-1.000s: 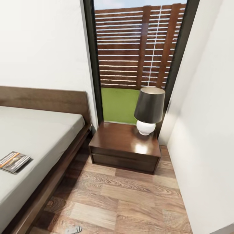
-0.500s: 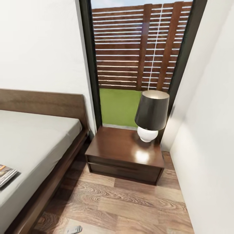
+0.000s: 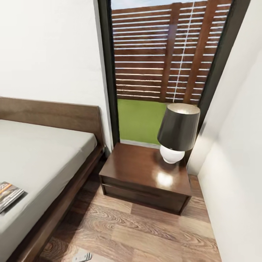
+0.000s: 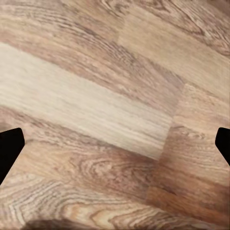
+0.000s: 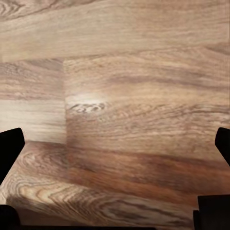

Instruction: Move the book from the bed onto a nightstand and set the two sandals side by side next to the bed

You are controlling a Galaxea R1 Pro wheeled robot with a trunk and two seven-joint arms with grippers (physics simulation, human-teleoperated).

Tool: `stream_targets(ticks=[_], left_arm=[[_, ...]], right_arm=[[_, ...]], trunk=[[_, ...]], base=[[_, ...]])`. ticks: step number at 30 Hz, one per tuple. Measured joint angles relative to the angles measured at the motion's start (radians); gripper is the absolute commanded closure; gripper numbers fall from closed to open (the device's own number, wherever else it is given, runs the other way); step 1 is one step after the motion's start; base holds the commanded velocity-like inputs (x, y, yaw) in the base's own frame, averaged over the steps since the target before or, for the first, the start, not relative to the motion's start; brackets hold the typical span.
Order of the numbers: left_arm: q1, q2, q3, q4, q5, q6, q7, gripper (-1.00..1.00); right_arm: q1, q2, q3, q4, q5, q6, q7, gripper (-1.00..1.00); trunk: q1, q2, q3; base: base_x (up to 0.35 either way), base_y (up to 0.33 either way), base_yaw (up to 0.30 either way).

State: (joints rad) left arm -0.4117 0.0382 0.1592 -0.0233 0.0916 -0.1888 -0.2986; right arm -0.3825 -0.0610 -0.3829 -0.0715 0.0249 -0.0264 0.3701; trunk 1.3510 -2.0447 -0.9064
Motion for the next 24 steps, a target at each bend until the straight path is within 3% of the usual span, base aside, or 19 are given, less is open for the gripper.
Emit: stream_targets(ticks=[24], left_arm=[[0.0, 0.0, 0.0, 0.0, 0.0, 0.0, 0.0, -1.0]], right_arm=[[0.0, 0.0, 0.001, 0.0, 0.0, 0.0, 0.0, -1.0]], trunk=[[0.0, 0.0, 0.0]], base=[[0.001, -0.001, 0.287]])
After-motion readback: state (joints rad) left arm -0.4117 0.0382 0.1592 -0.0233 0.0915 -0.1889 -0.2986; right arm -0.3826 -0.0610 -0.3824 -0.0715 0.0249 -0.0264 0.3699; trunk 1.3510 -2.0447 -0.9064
